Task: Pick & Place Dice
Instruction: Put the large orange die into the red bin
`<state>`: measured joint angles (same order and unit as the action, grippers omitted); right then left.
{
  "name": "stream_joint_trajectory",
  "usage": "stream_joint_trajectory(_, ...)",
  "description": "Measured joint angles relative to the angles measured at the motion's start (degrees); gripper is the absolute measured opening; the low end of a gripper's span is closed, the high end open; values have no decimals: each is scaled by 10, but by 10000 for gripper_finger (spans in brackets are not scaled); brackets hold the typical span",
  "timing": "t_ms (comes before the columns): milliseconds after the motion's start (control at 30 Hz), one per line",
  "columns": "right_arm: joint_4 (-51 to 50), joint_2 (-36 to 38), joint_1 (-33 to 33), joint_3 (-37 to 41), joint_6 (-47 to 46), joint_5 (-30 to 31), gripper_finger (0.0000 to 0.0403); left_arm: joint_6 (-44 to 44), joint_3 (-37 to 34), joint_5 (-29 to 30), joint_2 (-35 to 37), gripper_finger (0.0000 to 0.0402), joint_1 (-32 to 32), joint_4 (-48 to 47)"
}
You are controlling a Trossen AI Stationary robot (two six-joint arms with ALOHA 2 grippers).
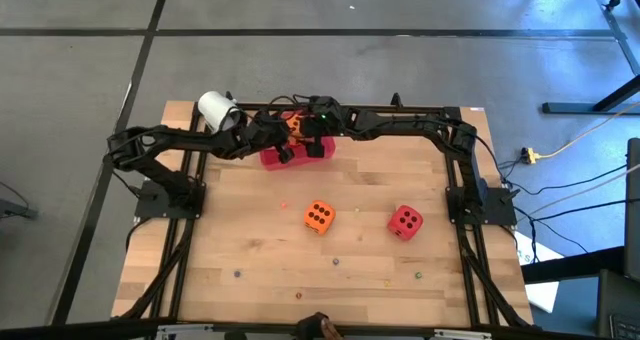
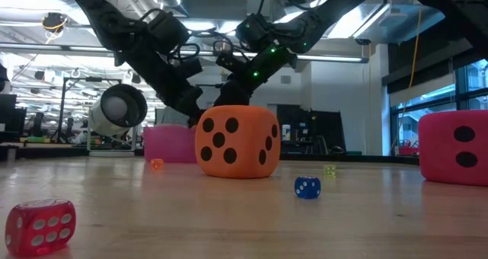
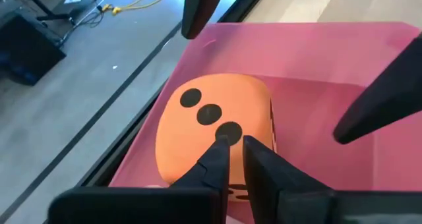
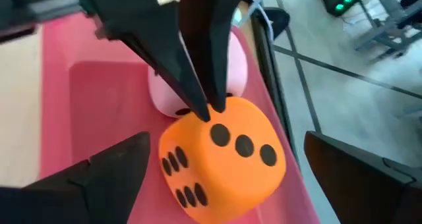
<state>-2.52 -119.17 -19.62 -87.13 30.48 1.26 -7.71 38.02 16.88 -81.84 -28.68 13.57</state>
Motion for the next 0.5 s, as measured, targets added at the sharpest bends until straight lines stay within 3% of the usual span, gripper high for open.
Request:
stream_joint_trajectory(100,0,0,0,0,0,47,400,-1,0,0,6,25,0,2)
stream_joint_trajectory(300,-60,6,18,0,-1,210,400,3,0,1,54,11,12,1)
stream_joint_trajectory(500,-155,26,56,-1,-9,278,378,17,0,-29,129,3,42,-4)
